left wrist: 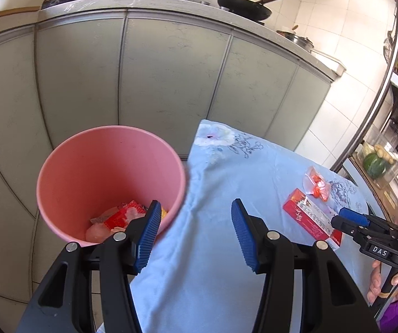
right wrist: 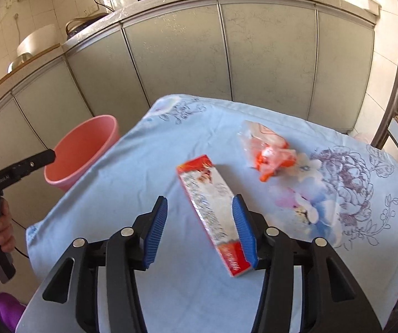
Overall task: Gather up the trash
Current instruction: 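Move both open tools back over the red-and-white box and clear bag, then close the right tool on the red-and-white medicine box while the left tool closes on the clear bag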
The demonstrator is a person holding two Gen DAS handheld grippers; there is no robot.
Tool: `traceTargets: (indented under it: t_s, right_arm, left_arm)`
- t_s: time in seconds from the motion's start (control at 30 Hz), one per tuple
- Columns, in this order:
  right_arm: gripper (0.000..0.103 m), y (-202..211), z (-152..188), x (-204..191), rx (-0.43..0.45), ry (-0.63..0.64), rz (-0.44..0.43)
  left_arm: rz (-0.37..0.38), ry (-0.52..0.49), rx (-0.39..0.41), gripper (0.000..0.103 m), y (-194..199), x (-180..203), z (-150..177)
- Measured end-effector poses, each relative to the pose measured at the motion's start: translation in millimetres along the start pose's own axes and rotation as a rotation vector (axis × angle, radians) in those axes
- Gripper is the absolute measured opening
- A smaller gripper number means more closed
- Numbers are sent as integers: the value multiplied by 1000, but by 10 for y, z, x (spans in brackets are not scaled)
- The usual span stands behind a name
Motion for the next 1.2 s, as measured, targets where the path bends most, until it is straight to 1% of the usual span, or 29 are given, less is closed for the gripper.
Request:
traceTargets:
  t_s: [0.07, 0.2, 0.27, 0.37, 0.53, 0.57, 0.67, 0.77, 0.87, 1.03, 1.13, 1.2]
  right_arm:
    - [52, -42, 63, 75, -21, 14, 7]
    - [55, -172, 170, 111, -73, 40, -15]
    - [57, -207, 184, 124, -74, 67, -9]
    - [57, -279, 214, 102, -89, 74, -22]
    - [57, -316, 239, 131, -69, 73, 2]
    - [56, -322, 255, 153, -72, 67, 12]
    - [50, -306, 303, 196, -74, 49, 31]
    - [43, -239, 347, 240, -72, -5, 37]
    - [43, -177, 406, 280, -72, -43, 68]
    - [42, -120, 477, 261, -65, -43, 106]
    - [42, -156, 532, 258, -71, -51, 94]
    - [42, -155, 548, 274, -71, -70, 75]
  left_arm:
    - [5, -21, -4, 52, -19, 84, 8]
    - [13, -56, -17, 52, -73, 253, 8]
    - [19, -70, -24, 52, -111, 339, 13]
    - [30, -95, -38, 52, -183, 490, 15]
    - [63, -162, -48, 52, -313, 852, -7]
    - [74, -174, -52, 52, -344, 940, -10]
    - [107, -194, -76, 52, -459, 1188, -14]
    - [149, -197, -101, 52, -575, 1433, -15]
    - [180, -206, -128, 52, -722, 1655, 1]
    - [206, -200, -205, 52, -1081, 1934, 62]
    - [219, -183, -249, 52, -1295, 2063, 113]
    - [207, -197, -258, 52, -1425, 2128, 137]
Point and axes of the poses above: each gripper's, at about its wrist camera, not at the fingertips, and y roughly against the way its jaws point, x to its right, z to its underside, the point moved 10 cm from there along -y, roughly the way its jaws point, and after that the axes turned 10 degrees about y, right-handed, at the moved point
